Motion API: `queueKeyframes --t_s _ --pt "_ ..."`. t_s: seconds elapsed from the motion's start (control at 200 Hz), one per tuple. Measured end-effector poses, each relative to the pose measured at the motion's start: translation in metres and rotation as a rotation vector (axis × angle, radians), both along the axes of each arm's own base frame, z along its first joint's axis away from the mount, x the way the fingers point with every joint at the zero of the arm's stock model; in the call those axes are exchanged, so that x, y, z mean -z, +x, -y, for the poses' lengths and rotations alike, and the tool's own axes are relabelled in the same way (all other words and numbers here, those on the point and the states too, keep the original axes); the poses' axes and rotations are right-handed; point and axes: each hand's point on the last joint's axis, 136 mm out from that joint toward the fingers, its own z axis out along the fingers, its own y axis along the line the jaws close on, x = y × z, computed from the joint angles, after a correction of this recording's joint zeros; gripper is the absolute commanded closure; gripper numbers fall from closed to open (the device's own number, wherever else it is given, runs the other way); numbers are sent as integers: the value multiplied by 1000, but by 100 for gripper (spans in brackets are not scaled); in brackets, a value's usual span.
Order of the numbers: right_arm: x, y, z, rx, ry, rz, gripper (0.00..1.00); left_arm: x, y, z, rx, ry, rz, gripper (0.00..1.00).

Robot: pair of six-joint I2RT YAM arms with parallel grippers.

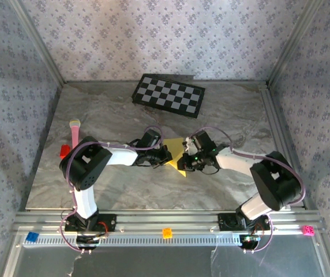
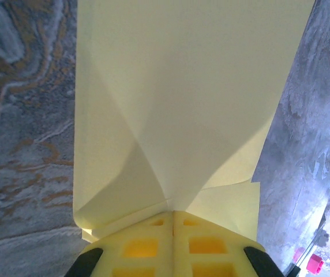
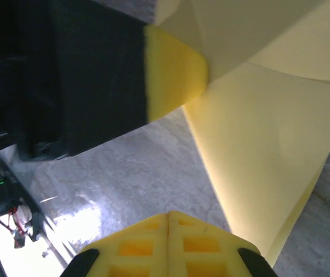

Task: Fold a paper plane with a square sheet of paper (pick it up from the middle)
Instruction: Third fold the triangle at the center of the table.

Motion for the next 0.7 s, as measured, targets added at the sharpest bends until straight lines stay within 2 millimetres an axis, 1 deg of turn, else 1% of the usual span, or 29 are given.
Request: queueKeyframes --t_s 0.07,0.17,0.36,0.465,0.66,0.7 --pt "9 0 2 17 -20 -25 98 0 0 0 0 0 0 100" --pt "17 1 2 26 -34 -46 98 0 0 0 2 1 2 100" --pt "23 5 0 33 -39 -56 98 0 0 0 3 1 3 100" --pt "27 5 2 39 -49 -65 98 0 0 0 5 1 5 100" --pt "29 6 5 51 -22 -52 99 0 0 0 10 3 9 100" --pt "29 6 6 55 -13 -47 99 -1 0 0 13 6 10 98"
